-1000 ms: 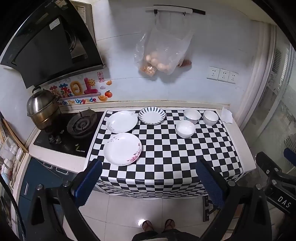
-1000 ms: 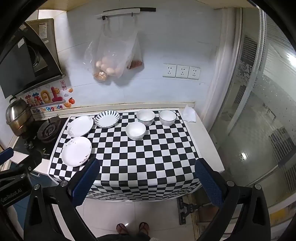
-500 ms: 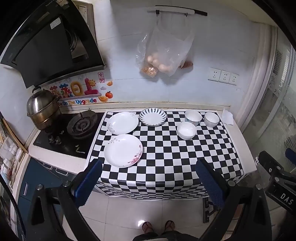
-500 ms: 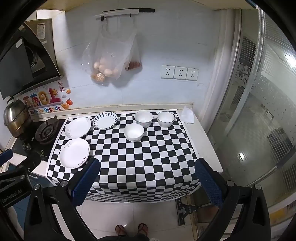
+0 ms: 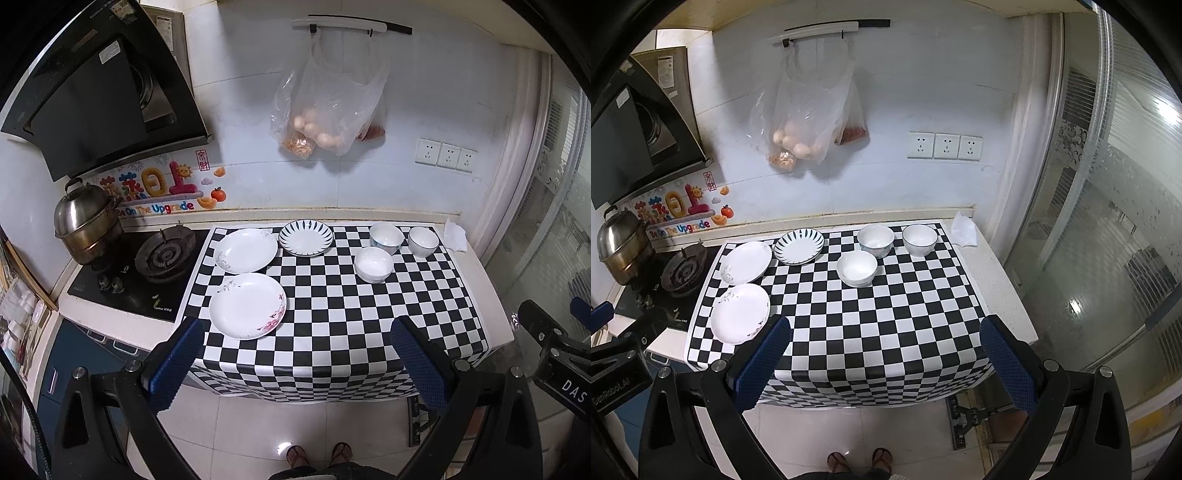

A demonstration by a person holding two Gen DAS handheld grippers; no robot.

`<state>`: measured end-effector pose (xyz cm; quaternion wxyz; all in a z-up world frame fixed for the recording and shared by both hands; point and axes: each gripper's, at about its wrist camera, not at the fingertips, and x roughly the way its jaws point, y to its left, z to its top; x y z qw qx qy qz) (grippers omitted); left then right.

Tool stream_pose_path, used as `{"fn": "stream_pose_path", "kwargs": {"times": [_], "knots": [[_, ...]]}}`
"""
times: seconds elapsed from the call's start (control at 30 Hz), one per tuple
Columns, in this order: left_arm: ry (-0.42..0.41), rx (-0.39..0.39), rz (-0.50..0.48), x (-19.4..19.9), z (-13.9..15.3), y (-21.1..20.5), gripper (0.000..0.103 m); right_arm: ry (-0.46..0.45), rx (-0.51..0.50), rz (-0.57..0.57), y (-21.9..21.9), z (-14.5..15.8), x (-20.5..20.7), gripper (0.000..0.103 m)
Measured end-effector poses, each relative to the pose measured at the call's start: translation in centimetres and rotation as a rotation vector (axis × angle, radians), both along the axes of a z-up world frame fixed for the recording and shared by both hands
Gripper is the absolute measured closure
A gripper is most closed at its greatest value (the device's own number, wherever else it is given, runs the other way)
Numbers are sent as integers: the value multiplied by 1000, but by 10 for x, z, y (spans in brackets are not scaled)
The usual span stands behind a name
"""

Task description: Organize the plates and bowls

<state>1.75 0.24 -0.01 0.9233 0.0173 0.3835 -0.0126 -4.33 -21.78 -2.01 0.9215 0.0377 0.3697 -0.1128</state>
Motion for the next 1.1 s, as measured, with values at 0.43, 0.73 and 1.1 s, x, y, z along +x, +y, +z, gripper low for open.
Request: {"fn": "stream_pose_path", "kwargs": {"times": [0.43, 0.73, 1.1], "knots": [[-7, 9, 0, 0, 7, 0, 0, -7, 7, -5, -2, 1, 0, 0], [-8, 11, 1, -1, 7, -1, 0, -6, 9, -9, -4, 2, -2, 0], [-19, 15, 2, -1, 10, 1, 0, -5, 10, -9, -5, 3, -1, 0]]}}
